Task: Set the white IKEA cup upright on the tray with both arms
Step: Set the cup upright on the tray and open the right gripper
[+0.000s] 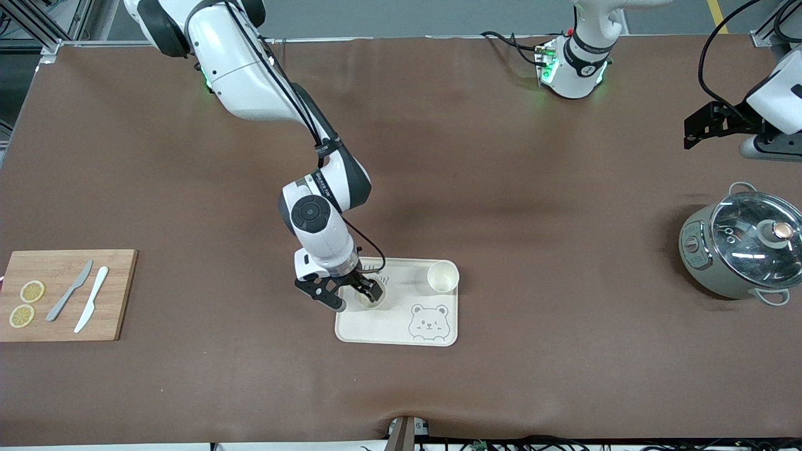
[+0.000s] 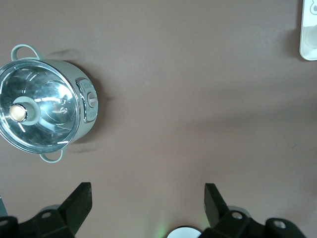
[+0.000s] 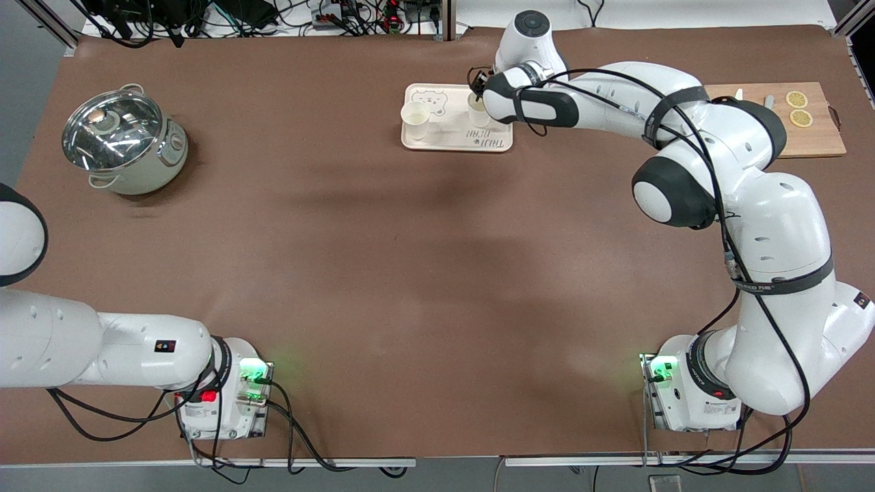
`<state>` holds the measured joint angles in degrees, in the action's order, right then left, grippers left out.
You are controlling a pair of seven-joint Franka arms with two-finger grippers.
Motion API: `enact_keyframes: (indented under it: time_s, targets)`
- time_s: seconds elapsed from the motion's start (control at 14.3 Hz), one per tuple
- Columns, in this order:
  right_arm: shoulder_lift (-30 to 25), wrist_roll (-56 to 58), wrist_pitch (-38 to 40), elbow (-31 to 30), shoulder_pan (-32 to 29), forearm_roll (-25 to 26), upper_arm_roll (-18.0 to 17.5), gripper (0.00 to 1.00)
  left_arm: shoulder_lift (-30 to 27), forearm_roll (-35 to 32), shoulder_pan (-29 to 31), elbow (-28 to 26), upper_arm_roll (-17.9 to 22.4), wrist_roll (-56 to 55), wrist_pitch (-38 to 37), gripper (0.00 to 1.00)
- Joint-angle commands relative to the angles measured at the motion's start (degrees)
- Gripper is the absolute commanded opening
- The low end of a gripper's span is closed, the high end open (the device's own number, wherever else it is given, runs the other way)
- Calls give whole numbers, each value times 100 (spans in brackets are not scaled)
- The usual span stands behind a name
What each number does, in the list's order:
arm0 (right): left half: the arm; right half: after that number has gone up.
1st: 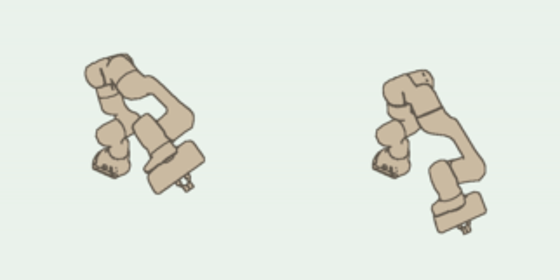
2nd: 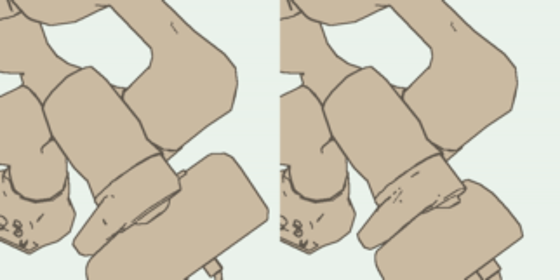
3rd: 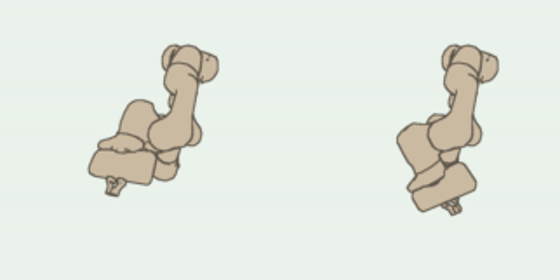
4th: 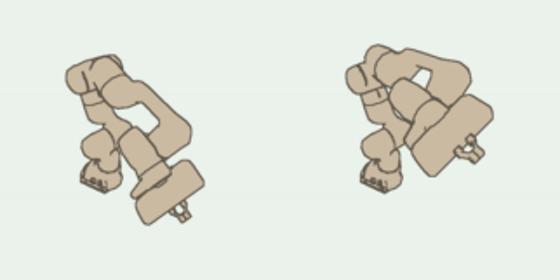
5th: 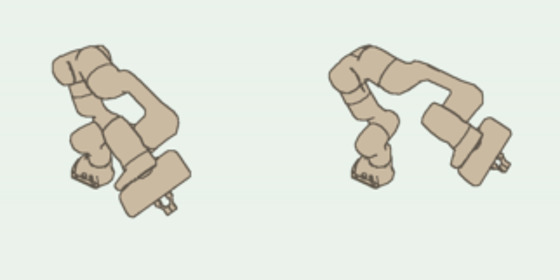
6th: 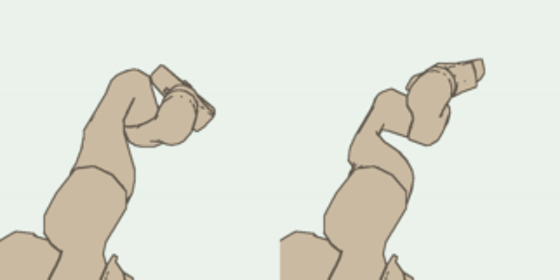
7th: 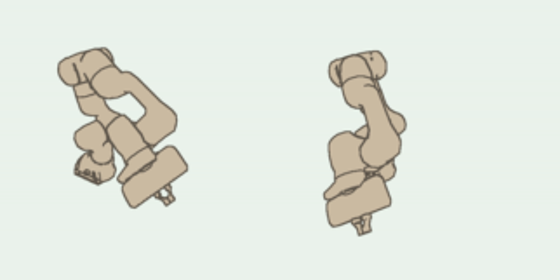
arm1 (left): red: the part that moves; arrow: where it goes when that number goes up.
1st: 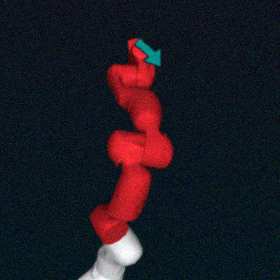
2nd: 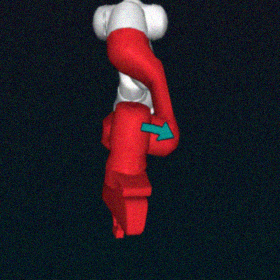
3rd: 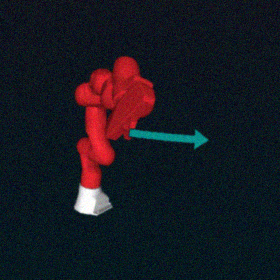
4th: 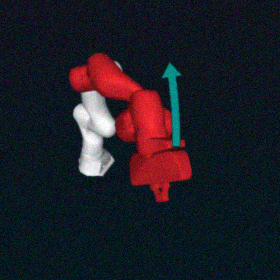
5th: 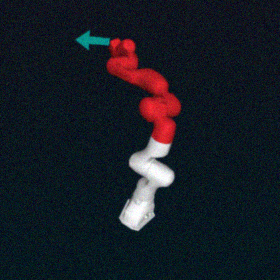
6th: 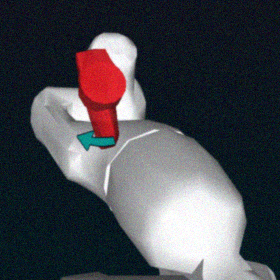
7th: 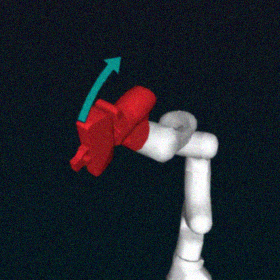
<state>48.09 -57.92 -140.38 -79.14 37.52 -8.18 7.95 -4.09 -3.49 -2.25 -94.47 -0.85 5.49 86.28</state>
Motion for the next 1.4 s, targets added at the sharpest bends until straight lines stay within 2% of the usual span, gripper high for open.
enact_keyframes:
  time_s: [0.0,0.28,0.49,0.63,1.05,1.26,1.33]
  targets:
    - [-281,-123,457,39,63,18,40,100,39,-126,-12,25,-30,75,-67,100]
    - [-1001,-105,1467,39,54,9,14,100,83,-126,5,43,-38,75,29,100]
    - [-1739,8,2520,39,-16,9,23,100,83,-108,5,52,-38,75,47,100]
    - [-2284,577,3381,39,-139,9,40,100,101,-134,14,43,-30,110,82,100]
    - [-3577,3045,5808,196,-1306,97,137,100,171,-29,40,60,-30,145,153,100]
    - [-4008,3873,6136,223,-1957,176,137,100,206,-20,5,78,-30,84,258,100]
    - [-4140,4241,6345,223,-2168,385,137,100,215,-20,5,87,-30,84,267,100]
